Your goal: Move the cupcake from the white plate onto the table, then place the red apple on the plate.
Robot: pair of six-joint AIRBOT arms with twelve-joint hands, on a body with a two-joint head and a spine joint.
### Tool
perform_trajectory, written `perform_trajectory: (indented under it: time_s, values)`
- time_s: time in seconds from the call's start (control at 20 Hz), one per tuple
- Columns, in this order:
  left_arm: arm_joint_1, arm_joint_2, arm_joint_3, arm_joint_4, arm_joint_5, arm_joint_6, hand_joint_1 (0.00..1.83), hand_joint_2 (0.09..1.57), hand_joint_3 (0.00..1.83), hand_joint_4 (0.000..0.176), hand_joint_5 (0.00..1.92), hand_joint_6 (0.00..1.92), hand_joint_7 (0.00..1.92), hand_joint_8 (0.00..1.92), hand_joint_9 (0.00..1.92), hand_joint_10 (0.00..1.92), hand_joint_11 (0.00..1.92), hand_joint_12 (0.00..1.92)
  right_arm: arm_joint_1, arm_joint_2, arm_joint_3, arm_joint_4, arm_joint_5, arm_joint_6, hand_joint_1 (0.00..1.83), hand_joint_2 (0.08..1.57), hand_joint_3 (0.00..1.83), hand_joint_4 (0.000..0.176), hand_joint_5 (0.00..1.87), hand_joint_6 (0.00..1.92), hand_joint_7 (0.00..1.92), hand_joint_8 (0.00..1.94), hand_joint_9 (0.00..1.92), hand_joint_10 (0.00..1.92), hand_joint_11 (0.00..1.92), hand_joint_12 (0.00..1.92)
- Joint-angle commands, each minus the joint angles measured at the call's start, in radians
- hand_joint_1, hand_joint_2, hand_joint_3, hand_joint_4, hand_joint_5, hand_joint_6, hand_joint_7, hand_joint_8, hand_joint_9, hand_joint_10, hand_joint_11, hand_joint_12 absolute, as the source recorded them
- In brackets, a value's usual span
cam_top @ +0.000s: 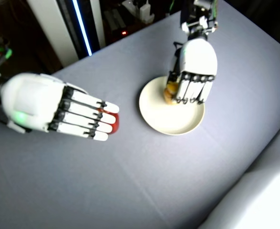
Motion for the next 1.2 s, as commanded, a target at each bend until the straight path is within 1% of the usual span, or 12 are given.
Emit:
perform_trajectory:
  time_s: [0.0, 0.05, 0.2, 0.35, 0.4, 0.65, 0.75, 0.8, 0.9, 1.0, 1.05, 1.15]
  values:
    - [-0.006, 0.033, -0.013, 0.007, -0.178, 0.009, 1.25, 1.11, 0.00, 0.000, 0.91, 0.91, 1.06, 1.03, 1.07, 0.21, 0.57, 1.30, 0.012, 0.000, 0.002, 0.029, 0.119, 0.009, 0.91, 1.22, 0.00, 0.000, 0.36, 0.01, 0.42, 0.01, 0.38, 0.01, 0.26, 0.34]
    - [0.009, 0.077, -0.041, 0.002, -0.205, 0.016, 1.27, 1.10, 0.00, 0.000, 0.94, 0.82, 1.08, 1.04, 1.13, 0.28, 0.59, 1.49, 0.012, 0.000, 0.001, 0.029, 0.119, 0.011, 0.91, 1.22, 0.00, 0.000, 0.37, 0.01, 0.42, 0.00, 0.38, 0.01, 0.27, 0.34]
    - [0.082, 0.183, -0.111, -0.046, -0.269, 0.056, 1.27, 1.09, 0.00, 0.000, 0.94, 0.84, 1.13, 0.92, 1.14, 0.29, 0.63, 1.35, 0.009, 0.001, 0.000, 0.030, 0.119, 0.014, 0.87, 1.21, 0.00, 0.000, 0.37, 0.00, 0.44, 0.01, 0.40, 0.01, 0.29, 0.34]
    - [0.174, 0.249, -0.158, -0.109, -0.278, 0.106, 1.26, 1.09, 0.00, 0.000, 0.92, 0.92, 1.13, 0.89, 1.03, 0.08, 0.43, 0.91, 0.004, 0.001, 0.000, 0.031, 0.119, 0.018, 0.86, 1.22, 0.00, 0.000, 0.37, 0.00, 0.45, 0.01, 0.41, 0.01, 0.30, 0.33]
    - [0.203, 0.257, -0.163, -0.134, -0.274, 0.111, 1.37, 1.07, 0.00, 0.000, 0.95, 0.74, 1.13, 0.80, 1.07, 0.88, 0.64, 1.00, 0.004, 0.001, 0.000, 0.031, 0.119, 0.018, 0.88, 1.23, 0.00, 0.001, 0.37, 0.00, 0.45, 0.01, 0.42, 0.01, 0.29, 0.33]
    - [0.274, 0.225, -0.141, -0.219, -0.256, 0.112, 1.38, 1.12, 0.00, 0.000, 0.87, 0.78, 1.05, 0.96, 0.91, 1.32, 0.57, 1.35, 0.002, 0.001, 0.000, 0.031, 0.119, 0.018, 0.87, 1.24, 0.00, 0.005, 0.35, 0.00, 0.43, 0.00, 0.42, 0.00, 0.30, 0.31]
    - [0.285, 0.216, -0.134, -0.234, -0.248, 0.113, 1.27, 1.10, 0.00, 0.000, 0.99, 0.92, 1.03, 0.93, 1.01, 0.72, 0.75, 1.29, 0.002, 0.001, 0.000, 0.031, 0.119, 0.018, 0.87, 1.24, 0.00, 0.006, 0.35, 0.00, 0.42, 0.00, 0.40, 0.00, 0.30, 0.29]
    - [0.292, 0.215, -0.134, -0.242, -0.248, 0.114, 1.36, 1.04, 0.00, 0.000, 0.89, 0.34, 1.11, 0.80, 1.05, 0.57, 0.77, 1.25, 0.002, 0.001, 0.000, 0.031, 0.118, 0.018, 0.87, 1.24, 0.00, 0.021, 0.34, 0.00, 0.42, 0.00, 0.39, 0.00, 0.33, 0.21]
    - [0.304, 0.218, -0.137, -0.255, -0.257, 0.115, 1.21, 0.94, 0.00, 0.000, 0.71, 0.02, 0.86, 0.10, 0.88, 0.24, 0.49, 0.95, 0.001, 0.001, 0.000, 0.031, 0.118, 0.018, 0.86, 1.24, 0.00, 0.032, 0.34, 0.00, 0.42, 0.00, 0.40, 0.00, 0.36, 0.13]
    - [0.313, 0.226, -0.143, -0.267, -0.270, 0.122, 1.16, 0.90, 0.00, 0.049, 0.45, 0.00, 0.56, 0.00, 0.64, 0.01, 0.30, 0.47, -0.001, 0.001, 0.000, 0.031, 0.117, 0.018, 0.82, 1.25, 0.01, 0.028, 0.33, 0.00, 0.41, 0.00, 0.39, 0.00, 0.35, 0.12]
    - [0.320, 0.234, -0.151, -0.269, -0.280, 0.122, 1.07, 0.89, 0.00, 0.088, 0.32, 0.00, 0.40, 0.00, 0.49, 0.00, 0.11, 0.55, -0.002, 0.001, -0.001, 0.031, 0.117, 0.019, 0.84, 1.25, 0.00, 0.003, 0.35, 0.01, 0.43, 0.00, 0.41, 0.00, 0.37, 0.12]
    - [0.328, 0.243, -0.161, -0.270, -0.292, 0.122, 1.09, 0.89, 0.00, 0.110, 0.29, 0.00, 0.38, 0.00, 0.48, 0.00, 0.06, 0.68, -0.002, 0.001, -0.001, 0.031, 0.117, 0.019, 0.87, 1.24, 0.00, 0.000, 0.36, 0.01, 0.44, 0.01, 0.42, 0.01, 0.38, 0.12]
